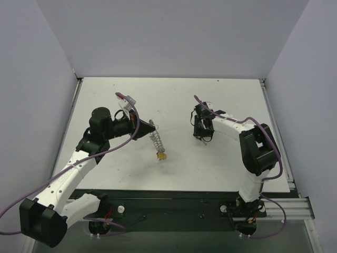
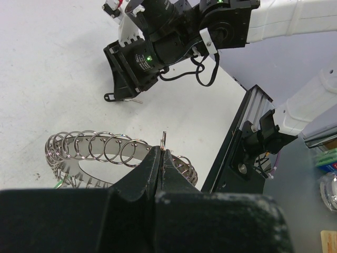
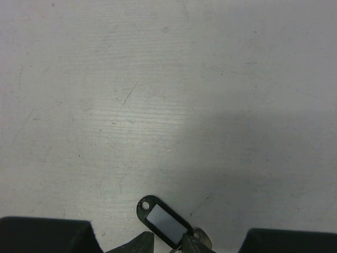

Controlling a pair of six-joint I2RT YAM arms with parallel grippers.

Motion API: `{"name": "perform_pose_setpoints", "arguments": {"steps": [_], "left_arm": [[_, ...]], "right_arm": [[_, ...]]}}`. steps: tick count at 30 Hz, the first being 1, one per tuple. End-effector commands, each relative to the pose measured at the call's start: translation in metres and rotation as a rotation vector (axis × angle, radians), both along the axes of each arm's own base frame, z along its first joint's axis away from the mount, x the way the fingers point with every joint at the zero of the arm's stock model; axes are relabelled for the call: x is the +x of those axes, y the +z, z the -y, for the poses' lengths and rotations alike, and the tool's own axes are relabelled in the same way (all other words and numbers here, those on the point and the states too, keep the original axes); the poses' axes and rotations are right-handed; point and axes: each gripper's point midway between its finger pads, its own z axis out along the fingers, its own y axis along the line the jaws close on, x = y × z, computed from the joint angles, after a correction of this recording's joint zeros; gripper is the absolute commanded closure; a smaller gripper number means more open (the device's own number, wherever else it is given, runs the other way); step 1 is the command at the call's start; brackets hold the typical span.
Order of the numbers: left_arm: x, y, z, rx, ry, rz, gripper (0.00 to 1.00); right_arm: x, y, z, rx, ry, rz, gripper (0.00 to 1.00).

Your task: Put the keys on the keyring

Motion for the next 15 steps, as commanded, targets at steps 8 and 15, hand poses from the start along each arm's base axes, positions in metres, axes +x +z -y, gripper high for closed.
{"name": "perform_pose_setpoints", "arguments": {"steps": [8, 15], "left_arm": [[-0.002, 0.034, 0.000, -0.057, -0.017, 0.120, 1.00], [-0.001, 0.032, 0.000, -0.054, -0.017, 0.116, 1.00]], "right_arm": [[0.002, -0.010, 0.015, -0.011, -0.091, -0.050, 0.79], [0.000, -0.005, 0.015, 0.001, -0.081, -0.043, 1.00]]}}
